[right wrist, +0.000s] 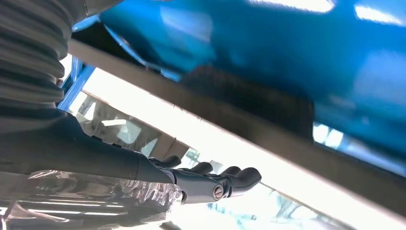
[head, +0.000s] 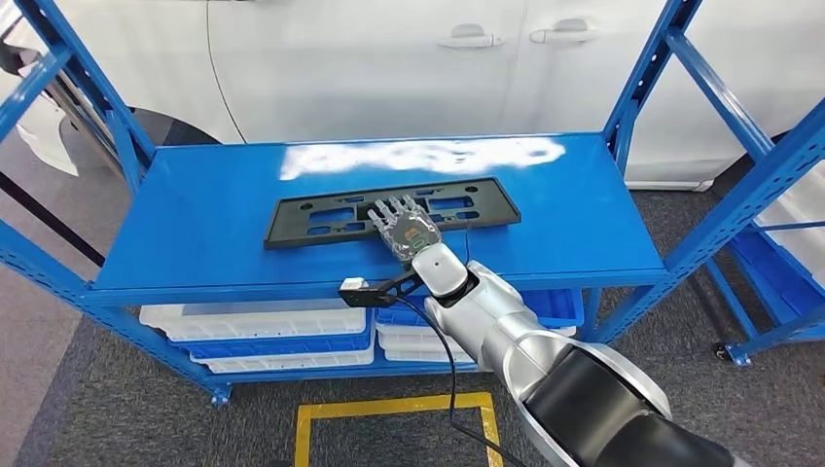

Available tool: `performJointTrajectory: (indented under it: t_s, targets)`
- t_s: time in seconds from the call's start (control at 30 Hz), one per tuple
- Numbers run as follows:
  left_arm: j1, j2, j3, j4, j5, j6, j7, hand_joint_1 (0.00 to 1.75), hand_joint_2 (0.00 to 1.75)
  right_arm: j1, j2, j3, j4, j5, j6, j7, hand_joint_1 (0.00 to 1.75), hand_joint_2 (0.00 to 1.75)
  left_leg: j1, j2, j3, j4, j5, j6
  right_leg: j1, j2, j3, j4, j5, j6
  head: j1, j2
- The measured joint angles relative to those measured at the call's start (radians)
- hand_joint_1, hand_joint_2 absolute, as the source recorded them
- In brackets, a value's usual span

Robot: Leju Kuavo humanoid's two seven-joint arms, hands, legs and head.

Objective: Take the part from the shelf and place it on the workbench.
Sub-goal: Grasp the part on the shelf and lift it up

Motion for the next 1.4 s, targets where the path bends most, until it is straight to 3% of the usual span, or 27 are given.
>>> performJointTrajectory:
  t_s: [0.1,0.13,0.17,0.2,0.27,0.33,0.47,0.5,0.57,0.63,0.67,0.7,0.77,0.83,0.93,1.0,1.03,1.1,1.13,1.17,1.2,1.23,1.3,1.33,1.4]
  targets:
    - [-0.002,-0.001,-0.002,0.0,-0.001,-0.001,0.0,0.0,0.0,0.004,-0.002,-0.006,0.004,0.004,-0.008,0.02,0.0,1.75,-0.001,0.001,-0.002,-0.003,0.004,0.008,-0.001,0.001,-0.085,0.187,-0.092,0.006,0.0,0.0]
    - [-0.002,-0.001,-0.003,0.0,-0.001,-0.001,0.001,0.0,0.0,0.006,-0.002,-0.009,0.006,0.003,-0.004,0.03,0.0,1.75,-0.001,0.0,-0.003,-0.002,0.004,0.008,-0.002,0.0,-0.105,0.227,-0.102,0.007,0.0,0.0]
    - [-0.002,-0.001,-0.004,0.0,-0.001,-0.001,0.001,0.0,0.0,0.007,-0.003,-0.014,0.007,-0.001,0.0,0.041,0.0,1.75,-0.001,0.0,-0.004,0.0,0.004,0.007,-0.002,0.0,-0.106,0.23,-0.092,0.007,0.0,0.0]
    - [-0.002,-0.002,-0.004,0.0,0.001,-0.001,0.0,0.0,0.0,0.006,-0.003,-0.021,0.008,-0.008,0.003,0.05,0.0,1.75,-0.001,0.0,-0.004,0.002,0.003,0.006,-0.003,0.0,-0.088,0.193,-0.065,0.006,0.0,0.0]
    - [-0.004,-0.003,-0.004,0.0,0.006,0.0,-0.006,0.0,0.0,-0.004,-0.003,-0.039,0.008,-0.023,0.005,0.06,0.0,1.75,-0.003,-0.001,-0.007,0.012,-0.002,0.0,-0.003,0.0,-0.021,0.06,-0.005,0.002,0.0,0.0]
    - [-0.006,-0.004,-0.004,0.0,0.012,0.002,-0.011,0.0,0.0,-0.017,-0.003,-0.057,0.008,-0.034,0.008,0.065,0.0,1.75,-0.006,-0.001,-0.012,0.023,-0.008,-0.009,0.0,0.0,0.018,-0.024,0.02,-0.007,0.0,0.0]
    - [-0.004,-0.005,-0.004,0.0,0.018,0.007,-0.012,0.0,0.0,-0.032,-0.009,-0.094,0.008,-0.052,0.017,0.077,0.0,1.75,-0.003,-0.001,-0.021,0.036,-0.019,-0.031,0.002,0.0,0.019,-0.037,0.023,-0.03,0.0,0.0]
    - [-0.004,-0.005,-0.004,0.0,0.018,0.008,-0.01,0.0,0.0,-0.037,-0.01,-0.102,0.008,-0.055,0.018,0.078,0.0,1.75,-0.002,-0.001,-0.032,0.062,-0.037,-0.037,-0.001,0.0,0.019,-0.039,0.025,-0.035,0.0,0.0]
    - [-0.002,-0.005,-0.004,0.001,0.019,0.011,-0.006,0.0,0.0,-0.046,-0.012,-0.116,0.008,-0.057,0.019,0.078,0.0,1.75,0.001,-0.001,-0.081,0.174,-0.096,-0.048,-0.003,0.0,0.019,-0.04,0.026,-0.04,0.0,0.0]
    - [0.002,-0.004,-0.004,0.002,0.023,0.014,-0.005,0.0,0.0,-0.049,-0.014,-0.128,0.008,-0.058,0.023,0.079,0.0,0.87,0.004,-0.001,-0.135,0.291,-0.138,-0.054,-0.002,0.0,0.019,-0.04,0.026,-0.041,0.0,0.0]
    - [0.004,-0.004,-0.004,0.002,0.026,0.015,-0.005,0.0,0.0,-0.049,-0.015,-0.133,0.009,-0.058,0.025,0.08,0.0,0.44,0.005,-0.001,-0.144,0.307,-0.133,-0.055,-0.002,0.0,0.02,-0.04,0.026,-0.041,0.0,0.0]
    - [0.005,-0.004,-0.004,0.002,0.029,0.016,-0.006,0.0,0.0,-0.05,-0.015,-0.137,0.009,-0.058,0.027,0.08,0.0,0.0,0.005,-0.001,-0.134,0.283,-0.11,-0.053,-0.002,0.001,0.02,-0.04,0.025,-0.041,0.0,0.0]
    - [0.005,-0.004,-0.004,0.002,0.034,0.018,-0.012,0.0,0.0,-0.056,-0.016,-0.143,0.008,-0.057,0.031,0.079,0.0,0.0,0.004,-0.001,-0.072,0.149,-0.042,-0.045,-0.002,0.002,0.023,-0.04,0.025,-0.039,0.0,0.0]
    - [0.003,-0.003,-0.004,0.002,0.036,0.019,-0.019,0.0,0.0,-0.064,-0.016,-0.146,0.008,-0.053,0.037,0.077,0.0,0.0,-0.001,-0.001,-0.021,0.04,-0.008,-0.032,0.0,0.002,0.022,-0.04,0.026,-0.031,0.0,0.0]
    - [0.002,-0.002,-0.004,0.002,0.036,0.02,-0.024,0.0,0.0,-0.069,-0.016,-0.148,0.008,-0.045,0.045,0.071,0.0,0.0,-0.004,-0.003,-0.011,0.015,-0.005,-0.016,0.002,0.001,0.021,-0.044,0.029,-0.013,0.0,0.0]
    - [0.0,-0.002,-0.004,0.002,0.036,0.02,-0.03,0.0,0.0,-0.072,-0.017,-0.148,0.008,-0.04,0.044,0.067,0.0,0.0,0.001,-0.002,-0.007,0.002,0.004,-0.004,0.001,0.0,0.012,-0.023,0.012,-0.003,0.0,0.0]
    - [-0.002,-0.002,-0.004,0.002,0.036,0.02,-0.033,0.0,0.0,-0.074,-0.018,-0.148,0.008,-0.037,0.043,0.064,0.0,0.0,0.003,-0.002,-0.005,-0.004,0.009,0.001,0.0,0.001,-0.006,0.015,-0.012,0.001,0.0,0.0]
    - [-0.004,-0.002,-0.004,0.002,0.036,0.02,-0.036,0.0,0.0,-0.075,-0.02,-0.148,0.009,-0.03,0.042,0.059,0.0,0.0,0.001,-0.001,-0.007,-0.004,0.01,0.006,-0.001,0.001,-0.067,0.145,-0.078,0.004,0.0,0.0]
    - [-0.004,-0.002,-0.004,0.002,0.036,0.02,-0.036,0.0,0.0,-0.073,-0.021,-0.148,0.011,-0.027,0.042,0.057,0.0,0.0,0.0,-0.001,-0.008,-0.004,0.01,0.007,-0.002,0.001,-0.096,0.206,-0.1,0.006,0.0,0.0]
    - [-0.004,-0.002,-0.004,0.002,0.036,0.021,-0.036,0.0,0.0,-0.071,-0.022,-0.148,0.012,-0.024,0.041,0.054,0.0,0.0,0.0,-0.001,-0.009,-0.002,0.009,0.007,-0.003,0.001,-0.113,0.239,-0.104,0.007,0.0,0.0]
    - [-0.004,-0.002,-0.004,0.002,0.036,0.02,-0.036,0.0,0.0,-0.07,-0.023,-0.148,0.013,-0.021,0.04,0.051,0.0,0.0,0.001,-0.002,-0.009,0.0,0.009,0.006,-0.005,0.0,-0.109,0.23,-0.088,0.008,0.0,0.0]
    - [-0.004,-0.002,-0.004,0.002,0.035,0.02,-0.036,0.0,0.0,-0.07,-0.023,-0.148,0.013,-0.018,0.038,0.049,0.0,0.0,0.001,-0.002,-0.009,0.003,0.007,0.004,-0.006,0.0,-0.085,0.182,-0.056,0.008,0.0,0.0]
    - [-0.005,-0.002,-0.004,0.002,0.035,0.02,-0.035,0.0,0.0,-0.071,-0.023,-0.148,0.013,-0.012,0.032,0.043,0.0,0.0,0.0,-0.003,-0.013,0.016,0.0,-0.005,-0.007,0.0,-0.016,0.043,0.003,0.005,0.0,0.0]
    - [-0.005,-0.002,-0.004,0.002,0.035,0.02,-0.034,0.0,0.0,-0.072,-0.023,-0.148,0.013,-0.011,0.029,0.041,0.0,0.0,-0.002,-0.004,-0.016,0.022,-0.004,-0.011,-0.007,0.001,0.006,-0.003,0.017,0.001,0.0,0.0]
    - [-0.005,-0.002,-0.004,0.002,0.036,0.02,-0.031,0.0,0.0,-0.072,-0.021,-0.148,0.013,-0.009,0.027,0.038,0.0,0.0,-0.005,-0.004,-0.02,0.028,-0.007,-0.021,-0.002,0.003,0.015,-0.027,0.018,-0.01,0.0,0.0]
